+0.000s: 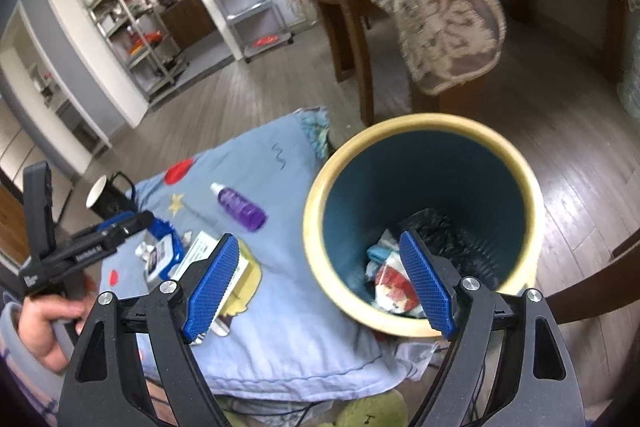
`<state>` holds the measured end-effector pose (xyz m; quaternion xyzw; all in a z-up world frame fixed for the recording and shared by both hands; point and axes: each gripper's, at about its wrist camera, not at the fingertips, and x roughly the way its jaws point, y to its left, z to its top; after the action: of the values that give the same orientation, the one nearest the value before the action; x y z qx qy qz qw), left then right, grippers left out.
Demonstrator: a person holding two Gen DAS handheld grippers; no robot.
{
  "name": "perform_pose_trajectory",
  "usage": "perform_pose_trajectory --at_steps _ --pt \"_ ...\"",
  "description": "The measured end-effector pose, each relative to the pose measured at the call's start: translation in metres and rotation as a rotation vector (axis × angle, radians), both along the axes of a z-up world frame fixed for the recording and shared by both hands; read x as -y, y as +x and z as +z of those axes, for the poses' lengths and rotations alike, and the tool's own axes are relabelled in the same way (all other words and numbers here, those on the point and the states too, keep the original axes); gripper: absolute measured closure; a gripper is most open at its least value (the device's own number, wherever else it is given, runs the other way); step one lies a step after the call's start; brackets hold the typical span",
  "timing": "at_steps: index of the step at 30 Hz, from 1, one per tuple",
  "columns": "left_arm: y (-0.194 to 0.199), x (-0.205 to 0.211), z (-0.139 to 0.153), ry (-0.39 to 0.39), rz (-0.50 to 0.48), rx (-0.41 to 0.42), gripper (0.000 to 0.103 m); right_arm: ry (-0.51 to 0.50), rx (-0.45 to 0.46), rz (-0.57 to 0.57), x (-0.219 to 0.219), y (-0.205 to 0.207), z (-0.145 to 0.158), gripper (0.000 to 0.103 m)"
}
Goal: Collect trash
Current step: 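Move both open tools back over the remaining trash, then grasp the blue wet-wipes pack with the left tool while the right tool grasps the COLTALIN box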
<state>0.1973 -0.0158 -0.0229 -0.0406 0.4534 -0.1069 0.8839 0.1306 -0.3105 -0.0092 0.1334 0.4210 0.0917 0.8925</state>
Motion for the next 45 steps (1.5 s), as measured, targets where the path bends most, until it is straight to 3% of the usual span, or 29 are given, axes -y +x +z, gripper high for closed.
perform_pose_trajectory --at_steps 8,15,24,32,37,39,40,45 --pt "-0.007 -0.044 -0.006 -0.017 0.082 -0.011 0.033 0.007 -0.070 0.086 -0.038 0.003 -0.018 0.017" --pt "-0.013 -0.075 -0.020 -0.053 0.162 -0.054 0.032 0.121 -0.182 0.137 -0.075 0.014 -0.049 0.017" --pt "-0.018 -0.105 -0.030 -0.141 0.240 -0.080 0.032 0.324 -0.340 0.079 -0.109 0.030 -0.091 0.017" --pt "-0.017 -0.115 -0.038 -0.243 0.289 -0.110 0.032 0.407 -0.427 0.055 -0.138 0.037 -0.115 0.016" --pt "-0.017 -0.117 -0.043 -0.274 0.299 -0.128 0.032 0.397 -0.446 0.063 -0.151 0.041 -0.123 0.016" --pt "-0.016 -0.117 -0.044 -0.277 0.296 -0.135 0.032 0.399 -0.436 0.064 -0.152 0.042 -0.125 0.019" --pt "-0.016 -0.115 -0.045 -0.278 0.291 -0.138 0.032 0.391 -0.433 0.067 -0.152 0.042 -0.125 0.026" --pt "-0.016 -0.112 -0.051 -0.307 0.284 -0.166 0.032 0.410 -0.409 0.092 -0.144 0.043 -0.117 0.026"
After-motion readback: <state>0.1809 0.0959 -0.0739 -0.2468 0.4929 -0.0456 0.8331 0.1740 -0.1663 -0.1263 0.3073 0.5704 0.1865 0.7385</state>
